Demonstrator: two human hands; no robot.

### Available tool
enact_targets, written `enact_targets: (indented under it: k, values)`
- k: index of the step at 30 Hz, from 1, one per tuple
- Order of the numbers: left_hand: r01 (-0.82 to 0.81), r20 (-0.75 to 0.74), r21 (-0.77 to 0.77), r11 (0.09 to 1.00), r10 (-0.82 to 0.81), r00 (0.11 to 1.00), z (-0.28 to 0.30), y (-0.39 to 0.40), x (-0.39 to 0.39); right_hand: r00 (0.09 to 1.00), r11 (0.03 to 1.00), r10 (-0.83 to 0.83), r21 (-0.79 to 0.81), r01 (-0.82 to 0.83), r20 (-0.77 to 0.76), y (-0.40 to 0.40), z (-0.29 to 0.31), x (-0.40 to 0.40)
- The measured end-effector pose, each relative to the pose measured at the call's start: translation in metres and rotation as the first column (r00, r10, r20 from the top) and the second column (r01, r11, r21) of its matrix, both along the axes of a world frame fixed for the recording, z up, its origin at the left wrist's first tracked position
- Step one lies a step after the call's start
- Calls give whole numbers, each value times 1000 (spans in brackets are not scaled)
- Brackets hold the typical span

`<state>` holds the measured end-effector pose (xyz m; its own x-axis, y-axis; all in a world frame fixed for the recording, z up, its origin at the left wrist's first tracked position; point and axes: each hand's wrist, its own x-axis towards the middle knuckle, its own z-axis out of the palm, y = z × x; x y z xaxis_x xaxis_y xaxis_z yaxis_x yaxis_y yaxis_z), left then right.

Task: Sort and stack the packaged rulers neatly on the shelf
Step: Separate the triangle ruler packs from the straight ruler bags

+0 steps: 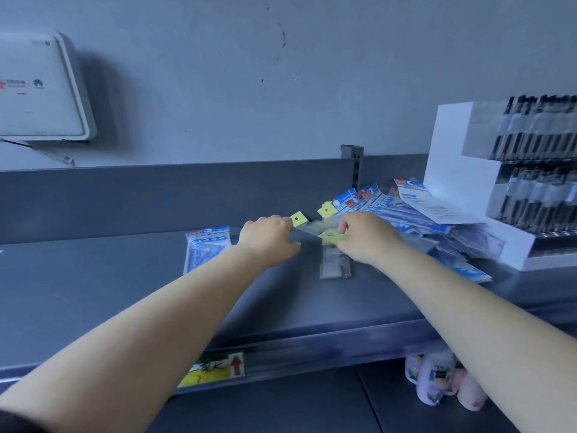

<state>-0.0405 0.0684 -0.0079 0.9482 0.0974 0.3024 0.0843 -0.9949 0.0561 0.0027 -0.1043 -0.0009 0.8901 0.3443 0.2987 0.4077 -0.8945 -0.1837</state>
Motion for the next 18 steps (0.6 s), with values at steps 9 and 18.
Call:
enact_targets:
  k: [9,18]
  values:
    - [-23,-158,-222,975,-12,987,-9,-44,25,998,966,-54,-253,48,-15,-18,-2,21]
    - [-101,-165,-525,845,16,986,1,-50,29,999,994,-22,109,26,-35,-31,-1,40]
